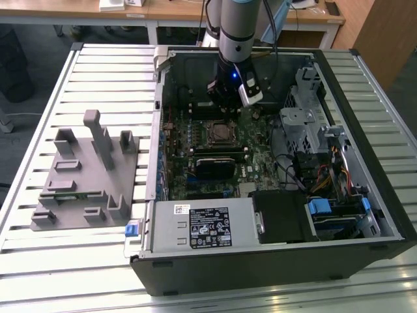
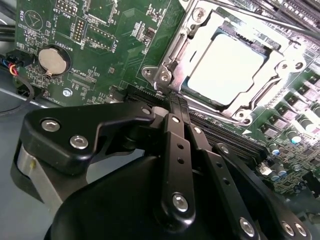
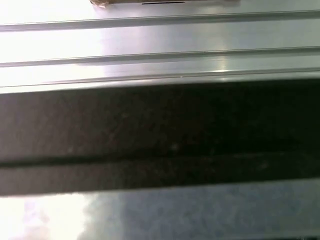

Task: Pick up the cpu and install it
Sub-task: 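Install the first cpu locking lever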

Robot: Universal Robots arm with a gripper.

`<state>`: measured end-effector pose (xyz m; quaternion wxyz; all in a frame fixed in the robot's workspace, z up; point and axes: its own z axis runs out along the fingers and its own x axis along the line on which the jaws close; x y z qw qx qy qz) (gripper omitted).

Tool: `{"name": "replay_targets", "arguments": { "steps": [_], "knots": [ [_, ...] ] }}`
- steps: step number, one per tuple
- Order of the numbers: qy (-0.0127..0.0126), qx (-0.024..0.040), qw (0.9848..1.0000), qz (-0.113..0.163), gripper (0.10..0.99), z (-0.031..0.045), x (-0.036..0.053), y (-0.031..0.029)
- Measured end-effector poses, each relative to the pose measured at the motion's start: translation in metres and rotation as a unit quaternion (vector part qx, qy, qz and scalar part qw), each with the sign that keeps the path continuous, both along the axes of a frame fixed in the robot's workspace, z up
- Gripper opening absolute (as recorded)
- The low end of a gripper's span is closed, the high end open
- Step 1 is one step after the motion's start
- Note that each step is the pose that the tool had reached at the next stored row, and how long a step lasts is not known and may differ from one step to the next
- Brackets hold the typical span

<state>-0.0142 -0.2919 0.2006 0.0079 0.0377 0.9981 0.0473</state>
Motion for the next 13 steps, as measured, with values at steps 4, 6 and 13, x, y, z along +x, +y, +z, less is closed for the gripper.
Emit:
{"name": "replay_targets", "arguments": {
  "steps": [4, 6, 13],
  "knots": [
    [0.0, -0.004, 1.0, 0.0, 0.106, -0.0003, 0.0, 0.0],
    [0.0001, -0.0065, 1.0, 0.0, 0.106, -0.0006, 0.0, 0.0],
    [0.0001, -0.0124, 0.9999, 0.0, 0.106, -0.0032, 0.0, 0.0001]
  ]
}}
